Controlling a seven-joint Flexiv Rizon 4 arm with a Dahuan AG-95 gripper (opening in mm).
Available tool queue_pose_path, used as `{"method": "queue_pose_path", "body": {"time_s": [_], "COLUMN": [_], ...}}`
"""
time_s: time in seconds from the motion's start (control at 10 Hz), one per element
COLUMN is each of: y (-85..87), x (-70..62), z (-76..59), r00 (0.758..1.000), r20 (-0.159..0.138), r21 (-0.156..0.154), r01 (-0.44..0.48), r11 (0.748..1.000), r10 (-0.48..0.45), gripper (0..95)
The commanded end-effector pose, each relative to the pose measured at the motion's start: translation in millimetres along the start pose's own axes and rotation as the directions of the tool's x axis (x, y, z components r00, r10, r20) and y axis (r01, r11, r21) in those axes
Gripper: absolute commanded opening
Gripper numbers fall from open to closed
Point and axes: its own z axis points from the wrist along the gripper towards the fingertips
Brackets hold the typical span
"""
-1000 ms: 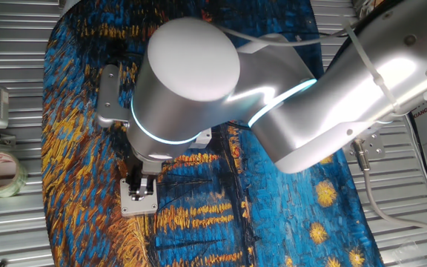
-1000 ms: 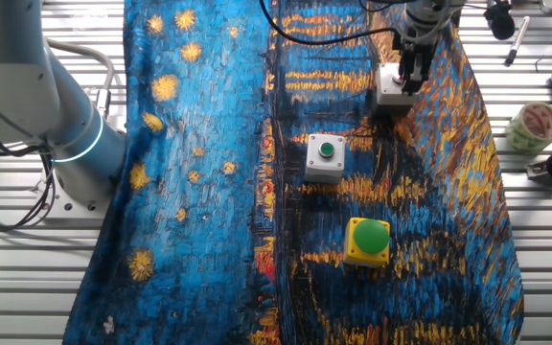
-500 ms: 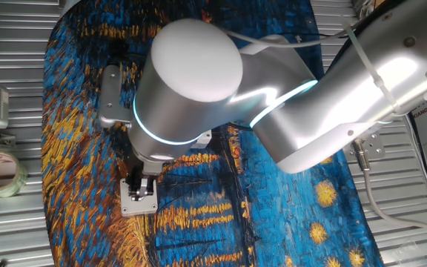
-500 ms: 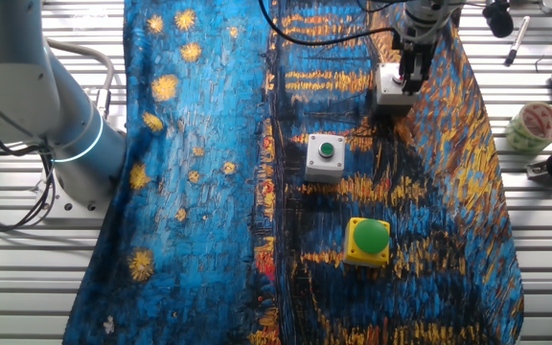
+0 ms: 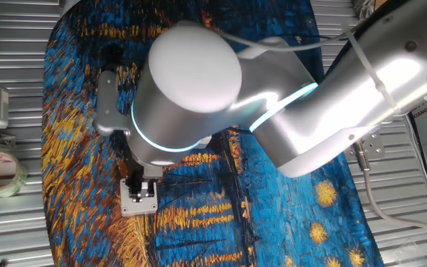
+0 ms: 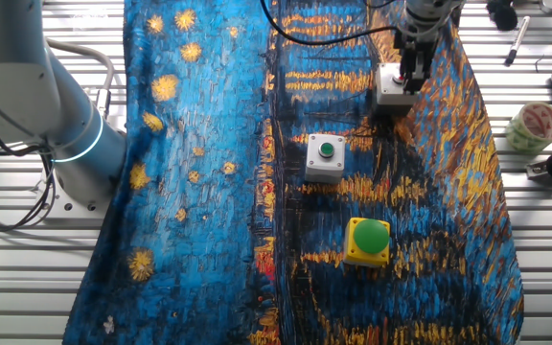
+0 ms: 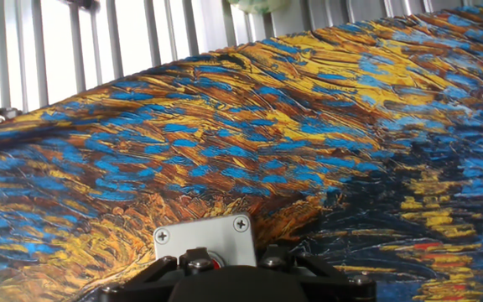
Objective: Press three buttons from left to right in sequence
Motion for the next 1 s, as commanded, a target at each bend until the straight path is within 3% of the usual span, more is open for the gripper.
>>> {"method": "queue_pose_path", "body": {"time_s": [0.1, 1.0], "y": [-1.1, -1.2], "x": [1.4, 1.5], "z": [-1.7, -1.6], "r00": [0.998, 0.998], "r20": [-0.006, -0.012], "r21": [-0.003, -0.001], "r01": [0.056, 0.055], "r11": [0.998, 0.999], "r10": [-0.056, -0.055], "gripper": [38.0, 38.0]}}
